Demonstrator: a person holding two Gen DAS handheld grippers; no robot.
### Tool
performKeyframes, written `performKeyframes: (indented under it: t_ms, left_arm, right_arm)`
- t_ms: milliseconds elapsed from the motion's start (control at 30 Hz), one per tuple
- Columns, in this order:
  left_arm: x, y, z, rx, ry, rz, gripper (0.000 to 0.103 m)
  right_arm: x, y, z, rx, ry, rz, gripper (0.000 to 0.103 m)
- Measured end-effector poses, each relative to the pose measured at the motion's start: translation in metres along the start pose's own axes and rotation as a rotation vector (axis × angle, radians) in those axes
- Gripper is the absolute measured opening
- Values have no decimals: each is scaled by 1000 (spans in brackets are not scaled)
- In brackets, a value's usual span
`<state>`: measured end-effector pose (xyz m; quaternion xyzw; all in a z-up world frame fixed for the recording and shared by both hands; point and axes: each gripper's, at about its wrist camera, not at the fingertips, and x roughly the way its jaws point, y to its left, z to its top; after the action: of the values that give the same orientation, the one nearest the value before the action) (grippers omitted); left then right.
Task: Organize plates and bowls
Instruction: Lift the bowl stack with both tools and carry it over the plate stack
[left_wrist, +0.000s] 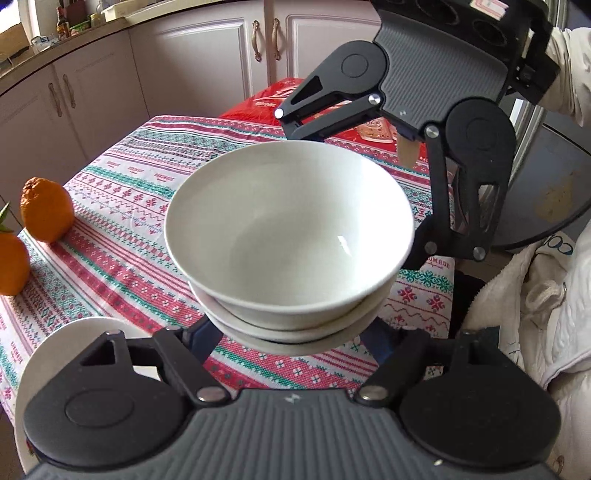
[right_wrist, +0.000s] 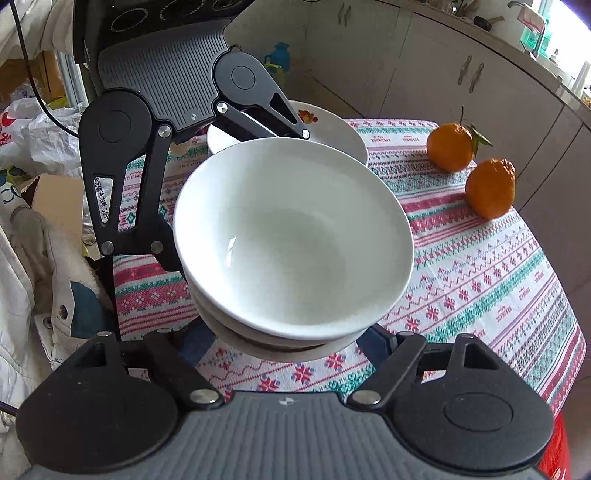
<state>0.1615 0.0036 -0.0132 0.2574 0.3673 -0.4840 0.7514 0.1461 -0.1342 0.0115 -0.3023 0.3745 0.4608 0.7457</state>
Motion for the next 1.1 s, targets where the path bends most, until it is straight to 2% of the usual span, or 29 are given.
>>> performKeyframes:
  t_ms: [267, 567, 833, 1100]
  left_arm:
    - [-38, 23, -21, -48, -17, 91, 79]
    - [-56, 54, -45, -98, -8, 181, 79]
    - [-57, 78, -70, -159, 19, 207, 79]
    - [-56, 91, -79, -182, 26, 207, 79]
  right_arm:
    - [15, -2, 52, -90, -37, 12, 86]
    - [49, -17, 98, -138, -58, 41, 86]
    - [87, -24, 122, -161, -48, 76, 86]
    - [105, -35, 129, -137, -42, 108, 86]
